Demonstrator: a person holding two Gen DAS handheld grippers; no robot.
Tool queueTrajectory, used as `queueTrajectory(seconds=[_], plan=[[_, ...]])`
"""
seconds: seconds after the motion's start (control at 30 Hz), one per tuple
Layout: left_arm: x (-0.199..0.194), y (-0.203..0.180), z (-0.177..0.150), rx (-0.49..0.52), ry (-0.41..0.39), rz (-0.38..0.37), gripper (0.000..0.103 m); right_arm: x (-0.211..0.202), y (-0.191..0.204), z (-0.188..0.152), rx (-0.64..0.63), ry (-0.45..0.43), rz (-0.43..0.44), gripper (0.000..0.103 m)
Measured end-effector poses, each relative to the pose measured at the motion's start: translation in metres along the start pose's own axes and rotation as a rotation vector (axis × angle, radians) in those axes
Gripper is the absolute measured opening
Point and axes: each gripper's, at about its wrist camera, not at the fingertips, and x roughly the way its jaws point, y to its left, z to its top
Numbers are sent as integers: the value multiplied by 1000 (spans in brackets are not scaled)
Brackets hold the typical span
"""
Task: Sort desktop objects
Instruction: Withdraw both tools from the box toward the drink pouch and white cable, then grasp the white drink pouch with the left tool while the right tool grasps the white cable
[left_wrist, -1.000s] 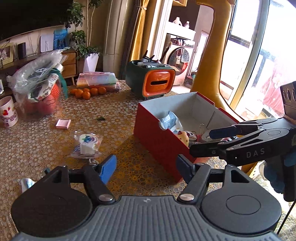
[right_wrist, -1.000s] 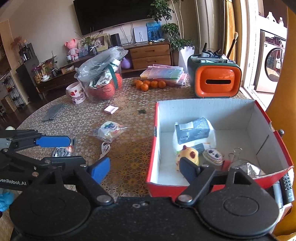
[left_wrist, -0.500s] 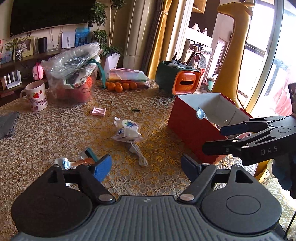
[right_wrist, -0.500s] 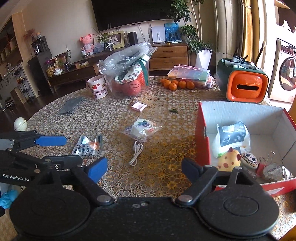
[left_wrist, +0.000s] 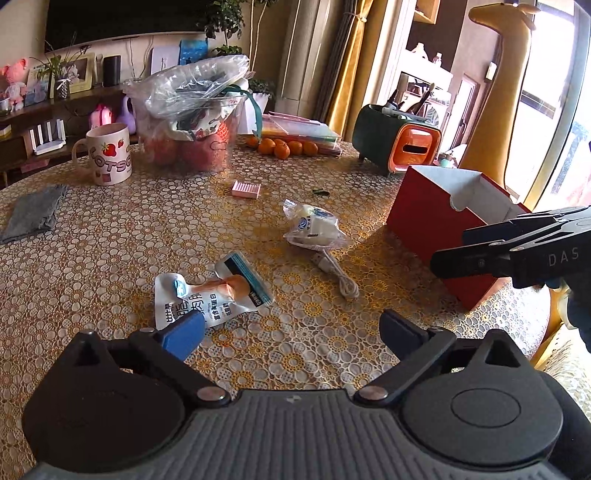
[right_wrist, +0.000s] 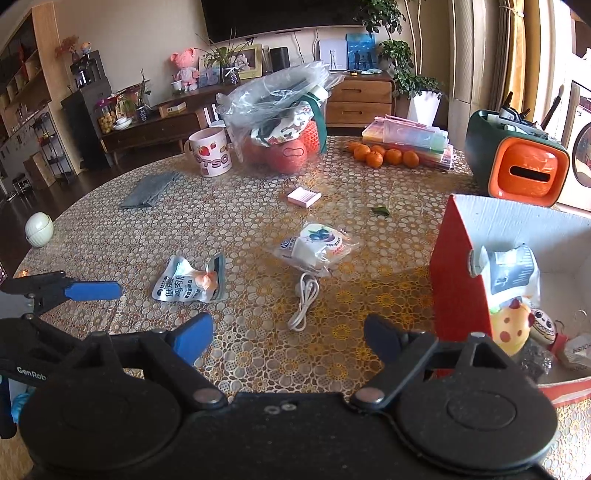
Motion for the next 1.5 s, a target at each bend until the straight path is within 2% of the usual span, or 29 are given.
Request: queueTrajectory(seconds=[0.33,0.63,0.9,1.07,1.5], plan=[[39,25,1,74,0,29,101,41,1,1,2,49,-7,87],[72,29,3,322,3,27,103,79,-4,1,14,101,-10,84],[97,38,5,444,55,31,103,103,-4,4,7,135,-11,83],[109,48,6,441,84,36,103,116,-3,5,5,155,-17,81],[119,75,10,287,100,-47,103,136,0,6,8,177,-30,72]])
